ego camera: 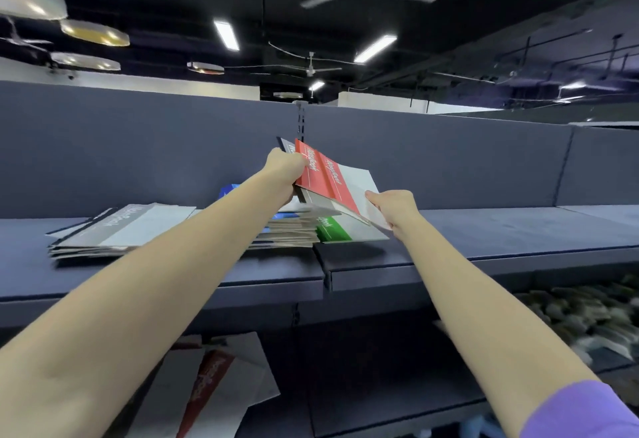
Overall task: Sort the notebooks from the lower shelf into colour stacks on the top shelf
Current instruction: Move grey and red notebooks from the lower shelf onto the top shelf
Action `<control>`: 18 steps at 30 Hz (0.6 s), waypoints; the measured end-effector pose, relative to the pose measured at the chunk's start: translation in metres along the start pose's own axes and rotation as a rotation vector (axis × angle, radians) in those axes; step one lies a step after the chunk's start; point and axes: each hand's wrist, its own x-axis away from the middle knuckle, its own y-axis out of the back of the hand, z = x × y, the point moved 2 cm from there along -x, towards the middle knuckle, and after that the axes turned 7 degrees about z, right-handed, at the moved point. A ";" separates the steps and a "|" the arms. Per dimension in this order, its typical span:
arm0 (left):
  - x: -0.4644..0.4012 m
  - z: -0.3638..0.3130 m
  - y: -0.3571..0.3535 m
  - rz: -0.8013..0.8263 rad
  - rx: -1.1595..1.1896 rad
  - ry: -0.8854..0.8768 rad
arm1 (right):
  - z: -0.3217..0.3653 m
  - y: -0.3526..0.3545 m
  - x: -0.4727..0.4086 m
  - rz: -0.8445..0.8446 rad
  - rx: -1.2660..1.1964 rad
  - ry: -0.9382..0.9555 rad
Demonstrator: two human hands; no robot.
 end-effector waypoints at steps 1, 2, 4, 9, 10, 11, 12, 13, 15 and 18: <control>-0.001 -0.002 -0.005 -0.024 -0.013 -0.006 | -0.003 0.005 -0.007 -0.006 0.003 -0.001; -0.004 -0.004 -0.011 -0.045 -0.022 -0.012 | -0.005 0.011 -0.015 -0.009 0.014 -0.001; -0.004 -0.009 -0.028 -0.079 -0.042 -0.022 | -0.012 0.028 -0.029 -0.018 0.107 0.034; -0.011 -0.006 -0.077 -0.097 -0.101 -0.060 | -0.047 0.077 -0.064 -0.029 0.317 0.082; -0.012 -0.002 -0.085 -0.112 -0.112 -0.053 | -0.055 0.084 -0.070 -0.017 0.360 0.085; -0.013 0.001 -0.092 -0.134 -0.124 -0.047 | -0.062 0.090 -0.076 -0.002 0.405 0.097; -0.014 0.004 -0.098 -0.161 -0.138 -0.051 | -0.067 0.096 -0.082 0.013 0.442 0.106; -0.014 0.007 -0.103 -0.185 -0.155 -0.062 | -0.071 0.101 -0.088 0.022 0.471 0.112; -0.018 0.011 -0.111 -0.229 -0.175 -0.089 | -0.074 0.108 -0.095 0.031 0.521 0.141; -0.019 0.013 -0.120 -0.290 -0.136 -0.099 | -0.083 0.107 -0.103 0.050 0.706 0.195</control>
